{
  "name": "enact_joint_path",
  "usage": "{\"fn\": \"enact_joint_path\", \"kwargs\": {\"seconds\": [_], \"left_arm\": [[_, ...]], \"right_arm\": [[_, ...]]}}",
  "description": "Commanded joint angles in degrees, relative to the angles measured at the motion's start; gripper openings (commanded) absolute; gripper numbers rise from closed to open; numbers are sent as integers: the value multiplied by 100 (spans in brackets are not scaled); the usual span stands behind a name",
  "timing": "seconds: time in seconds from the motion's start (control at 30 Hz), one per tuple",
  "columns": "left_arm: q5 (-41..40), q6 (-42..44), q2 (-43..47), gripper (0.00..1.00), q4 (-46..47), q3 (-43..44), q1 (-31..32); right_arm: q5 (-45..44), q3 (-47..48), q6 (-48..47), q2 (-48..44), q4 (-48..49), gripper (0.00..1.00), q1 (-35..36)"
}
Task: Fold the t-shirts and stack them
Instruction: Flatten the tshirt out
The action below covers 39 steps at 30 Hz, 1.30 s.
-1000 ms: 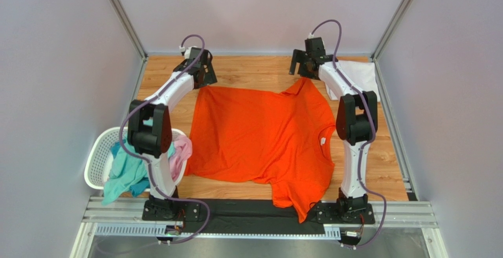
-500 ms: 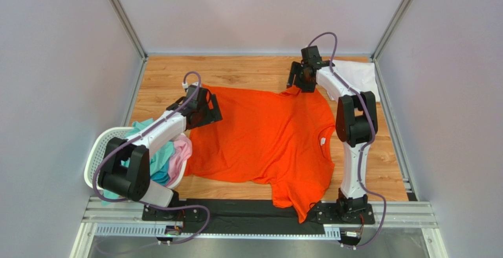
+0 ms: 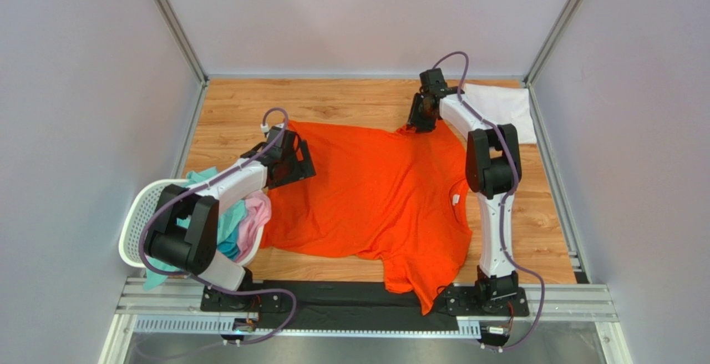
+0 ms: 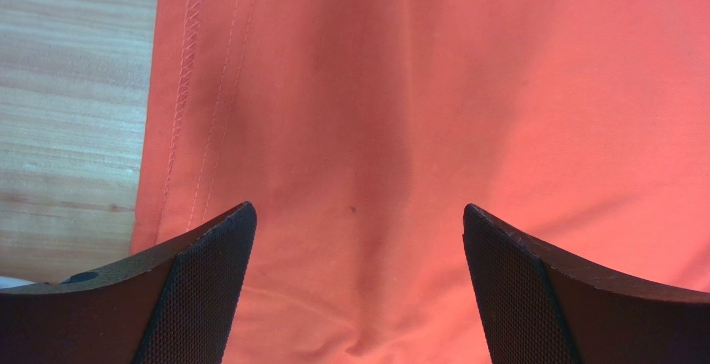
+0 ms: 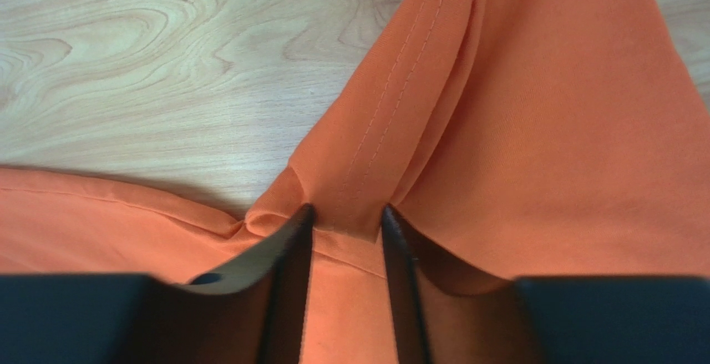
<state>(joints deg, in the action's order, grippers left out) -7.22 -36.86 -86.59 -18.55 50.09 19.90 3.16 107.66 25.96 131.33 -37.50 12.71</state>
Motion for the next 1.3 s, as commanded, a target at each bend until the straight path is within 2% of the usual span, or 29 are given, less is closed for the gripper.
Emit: {"fn": "enact_joint_path", "kwargs": {"seconds": [0.0, 0.07, 0.17, 0.4, 0.73, 0.87, 0.9, 0.97, 1.0, 1.07, 1.17, 1.2, 1.27], "left_arm": [[-148, -102, -51, 100, 79, -69, 5], [-192, -111, -60, 100, 97, -104, 5], [-236, -93, -78, 100, 114, -157, 5], [-367, -128, -201, 100, -9, -236, 5], [-570, -111, -376, 100, -140, -175, 5], [-561, -128, -359, 100, -97, -227, 14], [-570, -137, -359, 100, -97, -236, 5], [-570, -146, -411, 100, -114, -245, 5], [-561, -146, -420, 100, -140, -227, 5], [-570, -155, -412, 100, -141, -219, 5], [-587, -163, -306, 100, -141, -201, 5], [-596, -172, -289, 100, -149, -183, 5], [-587, -172, -227, 100, -202, -96, 5]], "right_arm": [[115, 300, 103, 130, 32, 32, 12], [124, 300, 120, 130, 58, 21, 12], [150, 344, 138, 104, 163, 11, 21], [255, 633, 252, 270, 278, 6, 12], [721, 1635, 410, 1070, 480, 8, 21], [940, 1767, 586, 1298, 1110, 21, 12], [1011, 1863, 604, 1334, 1217, 28, 21], [1178, 2109, 481, 1474, 1254, 31, 65], [1196, 2215, 428, 1501, 1210, 40, 82], [1222, 2348, 236, 1397, 1052, 48, 126], [1144, 2076, 112, 976, 911, 72, 135], [1082, 1953, 85, 843, 867, 100, 135], [898, 1541, 24, 362, 709, 100, 126]]}}
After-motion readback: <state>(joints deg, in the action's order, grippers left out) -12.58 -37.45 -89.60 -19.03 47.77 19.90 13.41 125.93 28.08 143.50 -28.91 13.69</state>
